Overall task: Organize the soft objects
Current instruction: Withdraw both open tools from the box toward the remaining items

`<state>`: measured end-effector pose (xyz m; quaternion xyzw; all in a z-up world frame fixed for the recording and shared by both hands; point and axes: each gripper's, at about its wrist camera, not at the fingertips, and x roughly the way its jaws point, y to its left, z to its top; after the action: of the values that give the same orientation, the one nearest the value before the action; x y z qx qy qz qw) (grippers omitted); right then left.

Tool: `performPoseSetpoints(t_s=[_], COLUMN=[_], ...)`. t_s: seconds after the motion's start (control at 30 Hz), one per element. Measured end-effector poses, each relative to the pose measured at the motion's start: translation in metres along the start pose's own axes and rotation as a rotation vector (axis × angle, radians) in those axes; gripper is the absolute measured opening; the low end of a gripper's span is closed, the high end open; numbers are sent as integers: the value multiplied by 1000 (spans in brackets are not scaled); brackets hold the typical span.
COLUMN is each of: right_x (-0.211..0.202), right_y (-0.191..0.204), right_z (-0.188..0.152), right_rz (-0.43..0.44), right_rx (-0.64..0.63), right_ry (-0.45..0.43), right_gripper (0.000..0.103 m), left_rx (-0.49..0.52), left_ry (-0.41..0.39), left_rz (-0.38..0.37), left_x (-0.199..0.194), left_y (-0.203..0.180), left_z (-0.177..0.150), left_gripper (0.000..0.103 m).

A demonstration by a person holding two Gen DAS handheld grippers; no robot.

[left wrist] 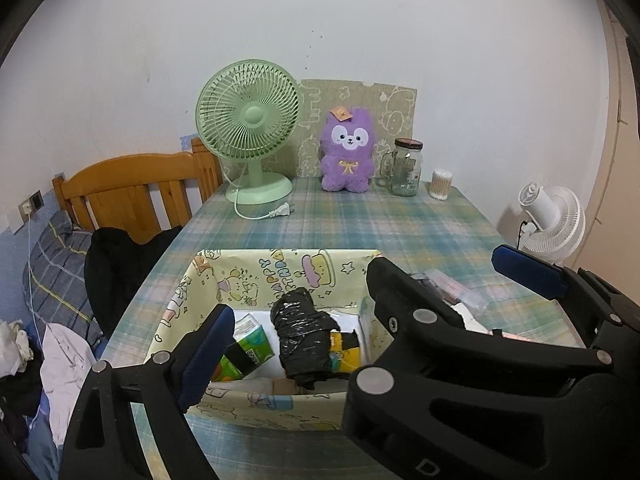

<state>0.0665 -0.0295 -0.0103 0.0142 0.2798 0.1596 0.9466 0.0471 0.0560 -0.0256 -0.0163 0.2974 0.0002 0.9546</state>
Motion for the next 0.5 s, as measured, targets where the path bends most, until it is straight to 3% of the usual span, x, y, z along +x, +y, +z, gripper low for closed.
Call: performPoseSetpoints(t_s=[0.5], right_x=[-38], right_y=[-29], right_z=[10], right_rz=[-24], right_rx=[4], right_ry=[-73], right_gripper=[102], left_rx=[-18], left_ry=[-40], left_rz=[8], left_x=[-21], left_y=[-33], left_z=[8], left_gripper=[99])
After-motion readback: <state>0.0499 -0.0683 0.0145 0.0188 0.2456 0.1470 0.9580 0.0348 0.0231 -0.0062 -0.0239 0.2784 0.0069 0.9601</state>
